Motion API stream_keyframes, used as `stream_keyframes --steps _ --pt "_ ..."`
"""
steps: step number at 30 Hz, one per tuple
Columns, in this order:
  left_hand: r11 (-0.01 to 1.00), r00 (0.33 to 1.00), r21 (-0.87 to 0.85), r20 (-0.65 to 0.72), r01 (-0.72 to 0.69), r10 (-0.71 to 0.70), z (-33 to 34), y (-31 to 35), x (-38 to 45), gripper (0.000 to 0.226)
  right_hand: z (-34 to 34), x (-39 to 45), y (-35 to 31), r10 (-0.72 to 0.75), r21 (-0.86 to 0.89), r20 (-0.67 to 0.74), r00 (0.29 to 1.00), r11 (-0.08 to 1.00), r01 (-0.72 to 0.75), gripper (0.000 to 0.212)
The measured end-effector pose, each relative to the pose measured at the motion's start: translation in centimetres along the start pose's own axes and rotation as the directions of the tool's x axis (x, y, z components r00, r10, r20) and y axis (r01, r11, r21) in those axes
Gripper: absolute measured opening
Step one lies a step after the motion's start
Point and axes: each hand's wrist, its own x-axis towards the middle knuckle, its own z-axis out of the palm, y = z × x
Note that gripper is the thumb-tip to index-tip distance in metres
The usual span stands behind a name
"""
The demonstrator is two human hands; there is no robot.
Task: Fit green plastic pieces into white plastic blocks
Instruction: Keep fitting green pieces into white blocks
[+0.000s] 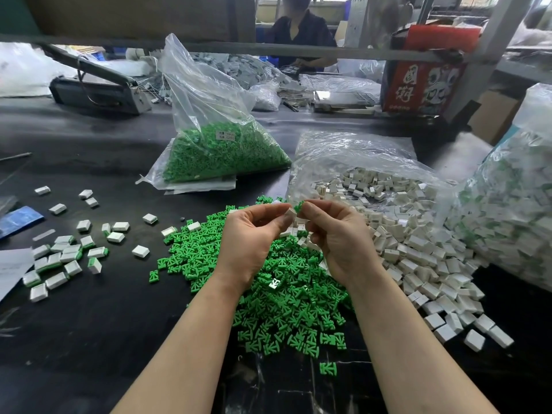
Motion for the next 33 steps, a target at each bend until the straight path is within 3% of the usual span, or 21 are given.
stream_keyframes --steps 18,24,28,33 --pt "0.998 0.999 -0.032 0.012 -0.045 0.046 -0.17 0.32 -0.26 0.012 0.58 -0.31 0.35 -0.131 -0.133 -0.024 0.991 0.983 0.127 0.001" --pt "0.997 1.000 -0.072 -0.016 -0.009 0.008 -0.15 0.38 -0.11 0.011 0.54 -0.29 0.10 -0.049 0.064 0.012 0.999 0.997 0.048 0.024" --pt "0.994 1.000 -0.104 -0.016 0.019 -0.021 -0.23 0.41 -0.05 0.011 0.44 -0.28 -0.06 -0.043 0.096 0.047 0.998 0.995 0.038 0.033" --pt "0.995 1.000 -0.094 -0.005 0.023 -0.024 -0.32 0.45 -0.06 0.012 0.49 -0.41 -0.13 -0.082 0.018 0.039 0.996 0.997 0.082 0.013"
